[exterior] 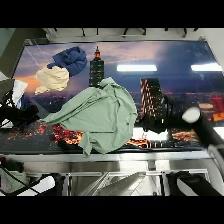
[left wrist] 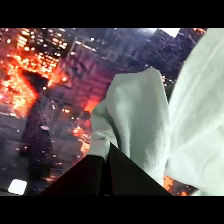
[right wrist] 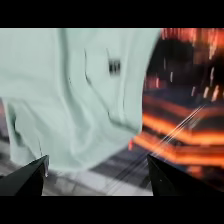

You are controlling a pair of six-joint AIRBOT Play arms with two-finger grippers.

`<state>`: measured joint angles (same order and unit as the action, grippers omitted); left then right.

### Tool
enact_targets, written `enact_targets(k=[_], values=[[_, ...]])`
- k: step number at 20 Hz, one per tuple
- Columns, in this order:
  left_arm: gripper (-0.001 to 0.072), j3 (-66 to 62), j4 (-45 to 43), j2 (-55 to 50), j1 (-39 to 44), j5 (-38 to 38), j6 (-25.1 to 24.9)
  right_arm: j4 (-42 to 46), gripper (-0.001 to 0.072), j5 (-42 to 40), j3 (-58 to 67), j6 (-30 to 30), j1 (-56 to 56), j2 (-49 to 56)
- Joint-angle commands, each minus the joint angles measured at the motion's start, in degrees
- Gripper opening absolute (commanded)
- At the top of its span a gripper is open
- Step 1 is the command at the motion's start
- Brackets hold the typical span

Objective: Fold the shirts.

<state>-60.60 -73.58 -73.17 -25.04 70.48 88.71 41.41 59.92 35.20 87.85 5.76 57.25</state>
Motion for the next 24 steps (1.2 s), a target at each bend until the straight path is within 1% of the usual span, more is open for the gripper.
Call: enact_targets(k=[1, 3, 6, 7, 8, 10, 11, 13, 16, 17, 18, 19, 20, 21, 22, 23, 24], values=[[0.0012, 0.04, 3.96, -1.03, -1.01, 0.28, 0.68, -13.0, 0.07, -8.17, -18.34, -1.95, 2.49, -7.43], [0.0012, -0.09, 5.42, -1.03, -1.01, 0.33, 0.7, -14.16, 0.07, -11.21, -19.12, -1.88, 6.01, -7.02], [0.0012, -0.09, 6.14, -1.03, -1.07, 1.36, 0.7, -18.53, 0.07, -19.87, -19.12, -1.07, 11.96, -3.23], [0.0012, -0.09, 6.16, -1.03, -1.07, 1.53, 0.7, -20.83, 0.07, -21.68, -18.99, -1.77, 13.38, -1.44], [0.0012, -0.09, 6.19, -1.03, -1.07, 1.55, 0.7, -23.89, 0.07, -22.8, -18.43, -4.35, 14.88, 0.42], [0.0012, -0.09, 6.19, -1.03, -1.07, 1.53, 0.7, -30.16, 0.0699, -24.02, -16.09, -8.68, 18.23, 4.72], [0.0012, -0.09, 6.19, -1.03, -1.07, 1.53, 0.7, -31.58, 0.0699, -24.7, -14.29, -9.07, 20.24, 7.37], [0.0012, -0.09, 6.21, -1.03, -1.07, 1.53, 0.7, -32.81, 0.0697, -25.88, -9.92, -9.01, 24.5, 12.87], [0.0012, -0.09, 6.19, -1.03, -1.07, 1.33, 0.7, -37.68, 0.0692, -26.34, -3.02, -9.01, 29.29, 20.9], [0.0012, -0.09, 6.19, -1.03, -1.07, 1.05, 0.7, -38.97, 0.0652, -26.27, -1.03, -8.87, 30.53, 23.32], [0.0012, -0.09, 6.25, -1.03, -1.07, 0.85, 0.7, -40.09, 0.0627, -26.23, 0.85, -8.37, 31.95, 25.62], [0.0012, -0.09, 6.25, -1.03, -1.07, 0.76, 0.7, -40.7, 0.0625, -26.23, 2.21, -7.76, 33.05, 27.32], [0.0012, -0.09, 6.25, -1.03, -1.07, 0.72, 0.7, -40.59, 0.0488, -25.86, 3.3, -7.61, 33.7, 28.52], [0.0012, -0.09, 6.25, -1.03, -1.07, 0.74, 0.7, -40.52, 0.0088, -24.0, 3.85, -10.82, 33.53, 28.76], [0.0012, -0.11, 6.23, -1.01, -1.07, 1.05, 0.72, -40.13, 0.002, -20.65, 4.04, -14.82, 32.46, 28.2], [0.0012, -0.11, 6.23, -0.68, -1.07, 1.36, 0.87, -38.01, 0.002, -16.5, 4.02, -15.19, 30.58, 26.95], [0.0012, -0.09, 6.21, 0.2, -1.09, 1.09, 1.57, -33.94, 0.0019, -12.41, 4.02, -14.97, 28.02, 24.33]])
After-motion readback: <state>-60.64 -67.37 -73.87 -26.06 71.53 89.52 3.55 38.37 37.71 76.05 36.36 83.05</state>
